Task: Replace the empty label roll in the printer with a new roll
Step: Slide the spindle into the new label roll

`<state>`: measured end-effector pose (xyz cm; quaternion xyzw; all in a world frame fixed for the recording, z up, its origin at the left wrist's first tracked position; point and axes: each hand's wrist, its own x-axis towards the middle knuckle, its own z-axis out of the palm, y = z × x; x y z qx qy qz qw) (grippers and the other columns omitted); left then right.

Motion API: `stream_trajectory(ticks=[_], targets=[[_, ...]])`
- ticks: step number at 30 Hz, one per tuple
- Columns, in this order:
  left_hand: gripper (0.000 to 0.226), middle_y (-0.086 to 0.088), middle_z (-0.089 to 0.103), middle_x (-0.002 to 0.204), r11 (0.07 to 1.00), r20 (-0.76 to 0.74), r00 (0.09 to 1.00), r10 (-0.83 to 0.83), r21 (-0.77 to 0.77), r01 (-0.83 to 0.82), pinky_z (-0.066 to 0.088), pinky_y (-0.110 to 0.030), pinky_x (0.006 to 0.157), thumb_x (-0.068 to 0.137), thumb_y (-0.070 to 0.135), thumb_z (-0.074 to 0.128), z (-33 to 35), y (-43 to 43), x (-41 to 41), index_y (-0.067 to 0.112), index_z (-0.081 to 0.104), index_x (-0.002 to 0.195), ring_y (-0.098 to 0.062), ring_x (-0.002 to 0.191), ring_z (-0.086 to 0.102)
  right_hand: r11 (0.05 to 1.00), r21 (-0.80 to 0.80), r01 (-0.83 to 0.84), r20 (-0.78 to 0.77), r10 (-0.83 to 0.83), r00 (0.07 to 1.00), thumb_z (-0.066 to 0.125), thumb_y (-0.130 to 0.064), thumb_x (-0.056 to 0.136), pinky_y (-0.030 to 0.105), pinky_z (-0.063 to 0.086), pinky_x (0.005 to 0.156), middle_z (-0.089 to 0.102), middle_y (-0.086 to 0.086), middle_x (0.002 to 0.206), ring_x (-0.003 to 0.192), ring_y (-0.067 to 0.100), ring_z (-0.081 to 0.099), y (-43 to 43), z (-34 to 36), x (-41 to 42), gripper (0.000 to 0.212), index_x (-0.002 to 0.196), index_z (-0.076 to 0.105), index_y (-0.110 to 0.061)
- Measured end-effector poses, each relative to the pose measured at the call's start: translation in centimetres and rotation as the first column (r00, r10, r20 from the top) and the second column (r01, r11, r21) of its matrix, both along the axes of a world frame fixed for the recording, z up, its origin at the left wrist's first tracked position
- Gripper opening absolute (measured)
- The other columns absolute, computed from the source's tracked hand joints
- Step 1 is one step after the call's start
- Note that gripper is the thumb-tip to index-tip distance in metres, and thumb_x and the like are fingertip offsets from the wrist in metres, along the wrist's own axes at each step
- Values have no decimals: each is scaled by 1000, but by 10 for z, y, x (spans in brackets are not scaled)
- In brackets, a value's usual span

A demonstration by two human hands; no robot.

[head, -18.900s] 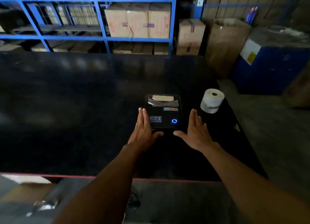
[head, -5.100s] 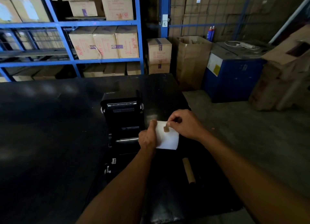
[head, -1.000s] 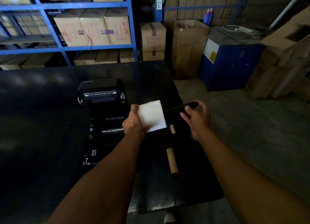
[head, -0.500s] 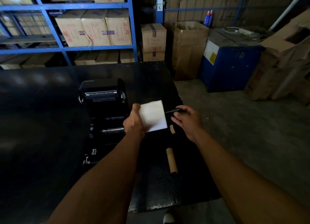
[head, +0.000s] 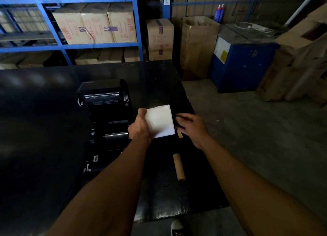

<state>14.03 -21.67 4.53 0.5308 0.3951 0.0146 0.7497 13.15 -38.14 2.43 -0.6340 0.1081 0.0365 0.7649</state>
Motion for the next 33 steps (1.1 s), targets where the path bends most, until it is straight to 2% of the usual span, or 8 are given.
stream_trajectory(ticks=[3, 5, 8, 11, 16, 24, 28, 33], targets=[[83, -11, 64, 99, 1000, -8, 1000, 1, 3, -1, 59, -42, 74, 37, 61, 68, -3, -1, 3, 9, 59, 101, -30, 82, 65, 998, 1, 58, -89, -58, 994, 63, -16, 94, 26, 59, 65, 69, 1, 85, 73, 8, 68, -9, -2, 2, 10, 85, 67, -17], [85, -10, 64, 97, 1000, -8, 1000, -12, -3, 12, 57, -38, 67, 35, 61, 67, -7, -2, 6, 9, 59, 101, -29, 81, 64, 954, -280, 109, -161, -159, 974, 62, -14, 94, 29, 59, 66, 68, 11, 84, 70, 18, 66, -22, -13, 2, 9, 89, 67, -8], [74, -9, 63, 92, 1000, -10, 1000, -5, -21, 5, 54, -34, 60, 35, 59, 69, -13, -4, 9, 12, 56, 91, -27, 78, 64, 534, -831, -156, -261, -125, 957, 67, -9, 86, 36, 54, 88, 71, 20, 108, 99, 33, 68, -46, -43, -9, 19, 101, 71, 1], [61, -8, 62, 88, 999, -17, 1000, -5, -40, 4, 54, -33, 58, 40, 56, 71, -22, -7, 12, 15, 53, 81, -26, 74, 64, 321, -833, -450, -470, 18, 883, 74, -27, 82, 39, 46, 104, 58, 19, 135, 124, 33, 55, -49, -71, -31, 47, 120, 64, -3], [53, -7, 60, 84, 999, -36, 999, 13, -30, -14, 54, -33, 56, 43, 53, 74, -32, -10, 17, 18, 47, 73, -25, 71, 63, 169, -847, -505, -508, 25, 861, 77, -28, 81, 40, 52, 96, 58, 19, 130, 118, 35, 59, -38, -98, -50, 56, 125, 52, -7], [59, -9, 64, 92, 1000, -57, 998, 0, -26, -1, 58, -39, 68, 38, 57, 73, -32, -7, 20, 16, 52, 77, -27, 77, 65, 530, -763, -370, -488, -97, 867, 77, -18, 70, 30, 53, 81, 69, 19, 113, 102, 32, 67, -51, -99, -44, 42, 108, 68, -3], [59, -8, 64, 92, 999, -36, 999, -10, -32, 9, 52, -33, 58, 39, 57, 72, -28, -5, 20, 16, 54, 77, -26, 76, 65, 854, -519, -26, -239, -115, 964, 76, 4, 73, 29, 49, 79, 67, 13, 111, 96, 23, 64, -54, -67, -25, 41, 112, 66, -4], [59, -9, 63, 90, 999, -20, 1000, -21, -43, 21, 52, -33, 56, 37, 55, 72, -21, -5, 19, 16, 53, 76, -26, 74, 64, 940, -337, -44, 48, 64, 997, 76, 10, 71, 11, 53, 61, 70, -11, 84, 69, -3, 68, -34, -6, -2, 47, 90, 67, -32]])
